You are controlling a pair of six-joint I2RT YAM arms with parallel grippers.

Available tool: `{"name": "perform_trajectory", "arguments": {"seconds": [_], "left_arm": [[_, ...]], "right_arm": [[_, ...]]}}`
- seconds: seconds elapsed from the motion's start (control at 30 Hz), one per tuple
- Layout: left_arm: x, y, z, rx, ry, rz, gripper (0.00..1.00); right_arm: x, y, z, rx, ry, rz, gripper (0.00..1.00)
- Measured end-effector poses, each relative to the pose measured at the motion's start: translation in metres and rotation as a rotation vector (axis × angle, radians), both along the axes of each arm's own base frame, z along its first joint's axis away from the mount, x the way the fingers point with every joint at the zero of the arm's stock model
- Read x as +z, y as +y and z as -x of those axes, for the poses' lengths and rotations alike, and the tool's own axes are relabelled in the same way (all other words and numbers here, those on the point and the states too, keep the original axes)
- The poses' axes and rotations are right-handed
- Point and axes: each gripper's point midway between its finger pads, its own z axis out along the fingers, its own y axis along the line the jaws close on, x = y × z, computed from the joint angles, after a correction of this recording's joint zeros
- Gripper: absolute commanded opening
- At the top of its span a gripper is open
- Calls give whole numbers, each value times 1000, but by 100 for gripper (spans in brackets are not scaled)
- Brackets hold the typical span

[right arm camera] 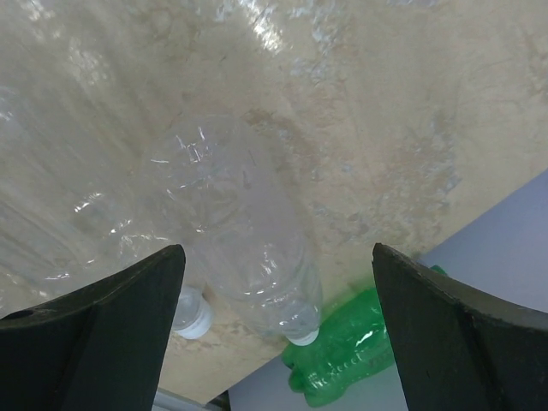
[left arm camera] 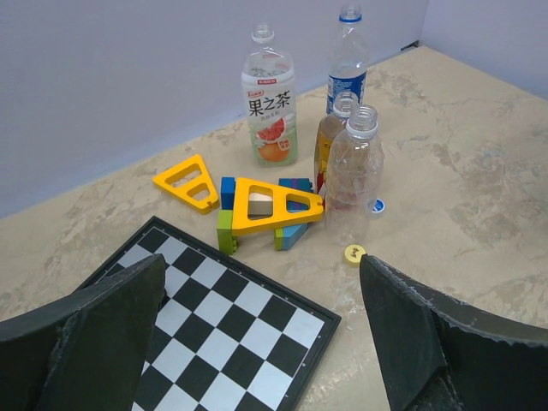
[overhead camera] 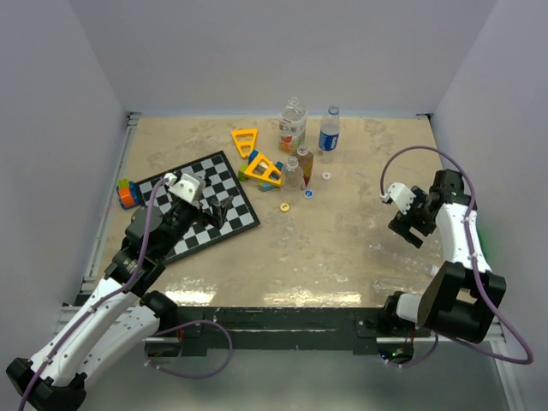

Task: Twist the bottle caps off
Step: Pick up the plastic bottle at the center of the board.

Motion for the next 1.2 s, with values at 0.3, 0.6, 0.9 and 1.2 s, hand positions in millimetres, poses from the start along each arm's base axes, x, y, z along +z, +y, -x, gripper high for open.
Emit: {"name": "perform_trajectory", "arguments": {"seconds": [0.3,0.6,0.9,1.2], "left_arm": [[0,0,0,0,-1,0,100],[0,0,0,0,0,0,100],[0,-2,0,-10,0,1,100],[-8,-35,17,-218,11,7,100]], "right_arm": [[-45,-11,9,27,88,42,87],[-73,-12,1,90,131,32,60],[-42,0,-31,149,56,-13,25],[65,95,-85,265,-206,-233,20]]}}
